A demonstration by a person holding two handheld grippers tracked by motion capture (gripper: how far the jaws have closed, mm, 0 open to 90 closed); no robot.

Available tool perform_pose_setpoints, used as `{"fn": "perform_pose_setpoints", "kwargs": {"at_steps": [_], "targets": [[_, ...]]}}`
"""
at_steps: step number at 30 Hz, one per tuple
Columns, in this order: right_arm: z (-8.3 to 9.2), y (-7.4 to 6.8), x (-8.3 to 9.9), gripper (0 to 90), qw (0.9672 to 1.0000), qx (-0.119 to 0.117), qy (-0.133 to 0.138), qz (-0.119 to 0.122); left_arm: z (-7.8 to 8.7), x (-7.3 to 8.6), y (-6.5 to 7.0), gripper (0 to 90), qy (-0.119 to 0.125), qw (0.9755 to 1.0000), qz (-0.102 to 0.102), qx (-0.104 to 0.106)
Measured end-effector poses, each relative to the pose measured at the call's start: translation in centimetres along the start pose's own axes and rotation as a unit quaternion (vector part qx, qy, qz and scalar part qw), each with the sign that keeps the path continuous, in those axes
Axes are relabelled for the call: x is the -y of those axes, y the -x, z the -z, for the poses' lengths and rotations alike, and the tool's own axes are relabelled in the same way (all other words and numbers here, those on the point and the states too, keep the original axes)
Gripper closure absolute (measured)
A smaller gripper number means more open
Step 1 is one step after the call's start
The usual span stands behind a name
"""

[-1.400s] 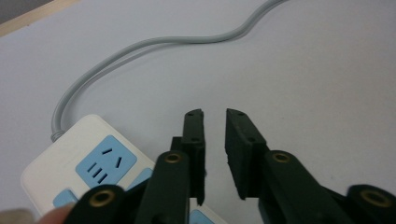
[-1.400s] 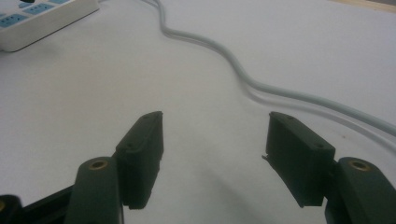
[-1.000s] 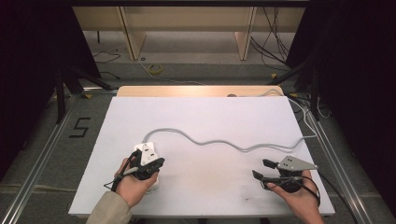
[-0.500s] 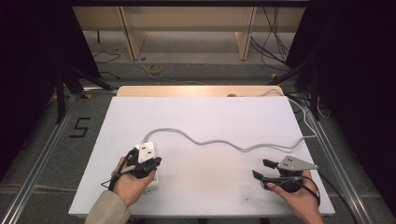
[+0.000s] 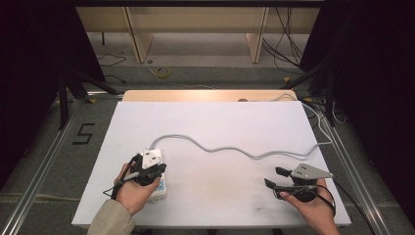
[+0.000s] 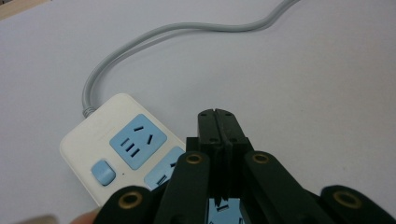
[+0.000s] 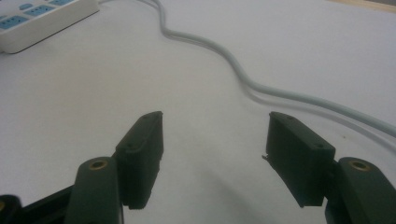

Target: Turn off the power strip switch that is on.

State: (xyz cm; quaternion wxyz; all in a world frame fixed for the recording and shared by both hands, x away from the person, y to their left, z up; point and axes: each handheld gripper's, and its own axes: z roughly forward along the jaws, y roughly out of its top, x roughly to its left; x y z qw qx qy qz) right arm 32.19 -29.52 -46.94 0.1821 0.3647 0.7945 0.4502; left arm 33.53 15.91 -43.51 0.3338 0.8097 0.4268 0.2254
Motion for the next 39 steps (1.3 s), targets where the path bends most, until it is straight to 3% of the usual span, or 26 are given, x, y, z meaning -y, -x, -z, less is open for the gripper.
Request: {"fn": "perform_pose_setpoints", "kwargs": {"at_steps": [39], "targets": [[0.0, 0.0, 0.0, 37.6, 1.0, 0.0, 0.001, -0.001, 0.9, 0.2, -3.0, 89.8, -0.009, 0.9983, 0.034, -0.046]]}}
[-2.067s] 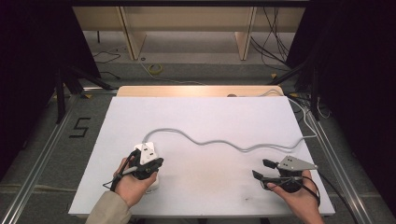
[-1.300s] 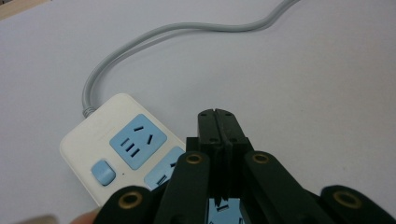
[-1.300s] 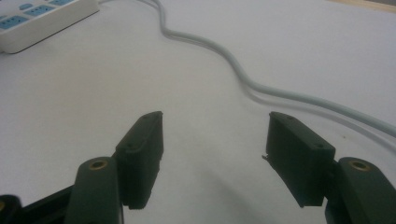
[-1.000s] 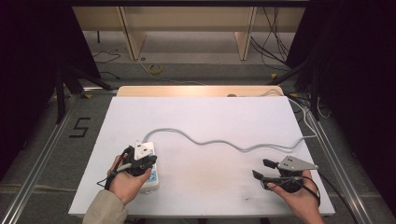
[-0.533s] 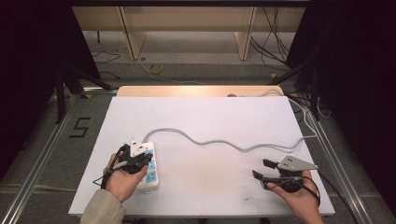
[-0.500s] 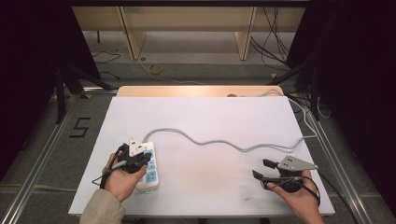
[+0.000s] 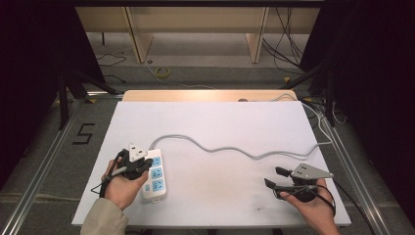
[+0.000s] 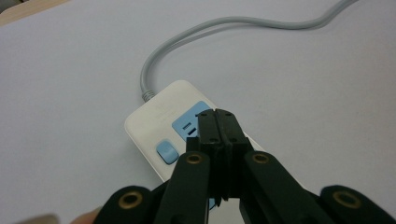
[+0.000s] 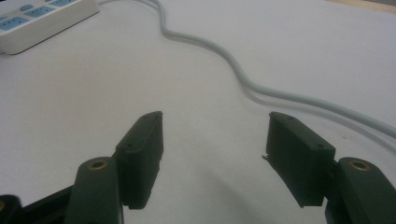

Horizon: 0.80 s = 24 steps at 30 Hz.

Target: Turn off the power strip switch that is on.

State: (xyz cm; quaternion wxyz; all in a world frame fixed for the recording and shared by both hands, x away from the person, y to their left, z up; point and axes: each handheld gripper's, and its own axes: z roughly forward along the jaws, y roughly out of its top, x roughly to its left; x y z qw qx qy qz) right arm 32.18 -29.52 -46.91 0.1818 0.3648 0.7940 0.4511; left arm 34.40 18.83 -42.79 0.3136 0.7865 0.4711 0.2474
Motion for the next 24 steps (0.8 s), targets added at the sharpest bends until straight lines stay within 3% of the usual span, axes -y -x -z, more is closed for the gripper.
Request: {"fn": "perform_pose_setpoints", "kwargs": {"at_steps": [24], "targets": [[0.07, 0.01, -0.03, 37.6, 1.0, 0.0, 0.003, -0.001, 0.26, 0.13, -0.71, 89.9, -0.003, 0.9999, 0.008, -0.011]]}}
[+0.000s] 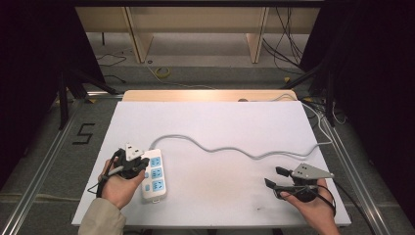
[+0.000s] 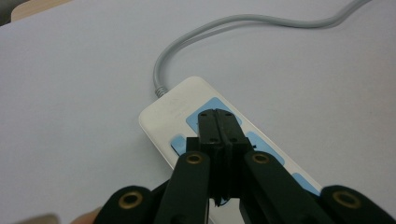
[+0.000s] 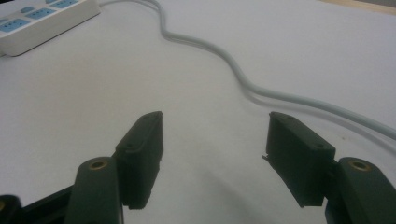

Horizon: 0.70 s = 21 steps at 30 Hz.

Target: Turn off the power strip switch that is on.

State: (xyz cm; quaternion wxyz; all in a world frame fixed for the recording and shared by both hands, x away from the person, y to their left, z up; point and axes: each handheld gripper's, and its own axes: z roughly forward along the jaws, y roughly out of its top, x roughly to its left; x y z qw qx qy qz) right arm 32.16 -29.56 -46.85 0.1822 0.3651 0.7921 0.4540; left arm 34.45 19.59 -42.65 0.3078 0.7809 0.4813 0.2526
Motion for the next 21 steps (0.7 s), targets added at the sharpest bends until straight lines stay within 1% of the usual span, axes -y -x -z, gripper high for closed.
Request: {"fn": "perform_pose_setpoints", "kwargs": {"at_steps": [6, 16, 21], "targets": [[0.0, 0.01, 0.0, 37.5, 1.0, 0.0, 0.001, 0.001, 0.05, 0.01, -0.18, 89.9, -0.002, 1.0, 0.001, -0.001], [-0.03, 0.0, 0.0, 37.5, 1.0, 0.0, 0.001, -0.001, 0.13, 0.1, -0.62, 89.8, -0.001, 0.9999, 0.008, -0.006], [-0.03, -0.01, -0.01, 37.5, 1.0, 0.0, 0.001, 0.0, 0.15, 0.1, -0.7, 89.9, -0.002, 0.9999, 0.008, -0.008]]}}
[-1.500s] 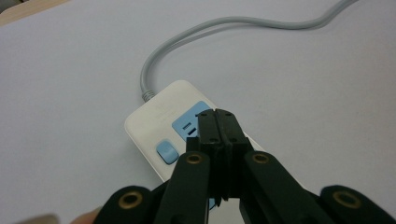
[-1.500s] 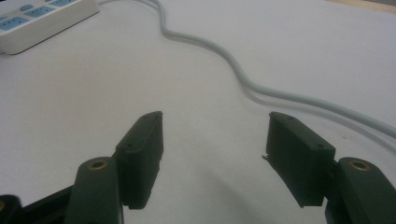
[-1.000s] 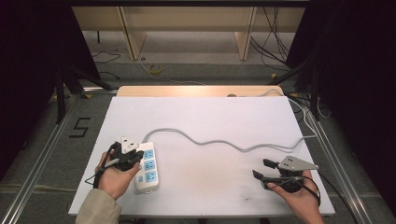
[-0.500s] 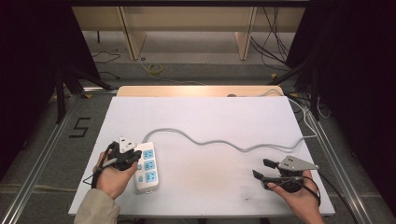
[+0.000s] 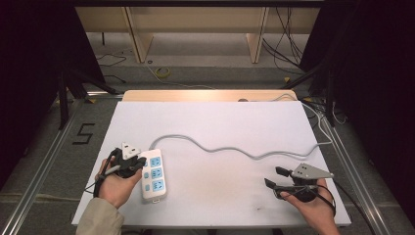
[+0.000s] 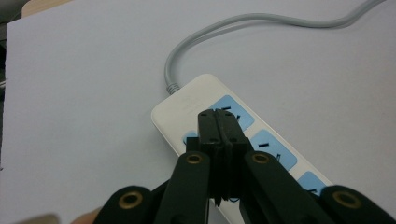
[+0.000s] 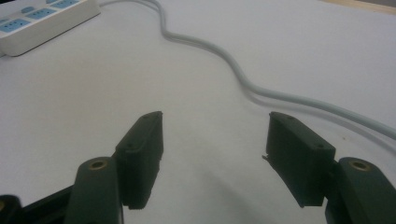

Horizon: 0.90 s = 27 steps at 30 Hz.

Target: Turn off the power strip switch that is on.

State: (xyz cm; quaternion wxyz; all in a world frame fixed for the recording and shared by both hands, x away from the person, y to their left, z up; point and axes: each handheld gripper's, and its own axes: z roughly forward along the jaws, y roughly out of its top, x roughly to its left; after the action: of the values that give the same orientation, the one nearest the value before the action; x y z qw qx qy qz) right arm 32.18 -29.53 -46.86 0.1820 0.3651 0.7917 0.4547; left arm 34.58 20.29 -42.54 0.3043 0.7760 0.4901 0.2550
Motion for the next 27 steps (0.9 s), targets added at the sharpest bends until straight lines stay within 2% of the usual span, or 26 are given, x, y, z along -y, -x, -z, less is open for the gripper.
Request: {"fn": "perform_pose_setpoints", "kwargs": {"at_steps": [19, 27], "targets": [[0.02, 0.05, -0.01, 37.5, 1.0, 0.001, 0.001, 0.0, 0.11, 0.19, -0.52, 89.8, 0.002, 0.9999, 0.009, -0.006], [0.03, 0.06, -0.01, 37.5, 1.0, 0.001, 0.001, 0.0, 0.49, 0.26, -0.47, 89.9, -0.002, 1.0, 0.005, -0.003]]}}
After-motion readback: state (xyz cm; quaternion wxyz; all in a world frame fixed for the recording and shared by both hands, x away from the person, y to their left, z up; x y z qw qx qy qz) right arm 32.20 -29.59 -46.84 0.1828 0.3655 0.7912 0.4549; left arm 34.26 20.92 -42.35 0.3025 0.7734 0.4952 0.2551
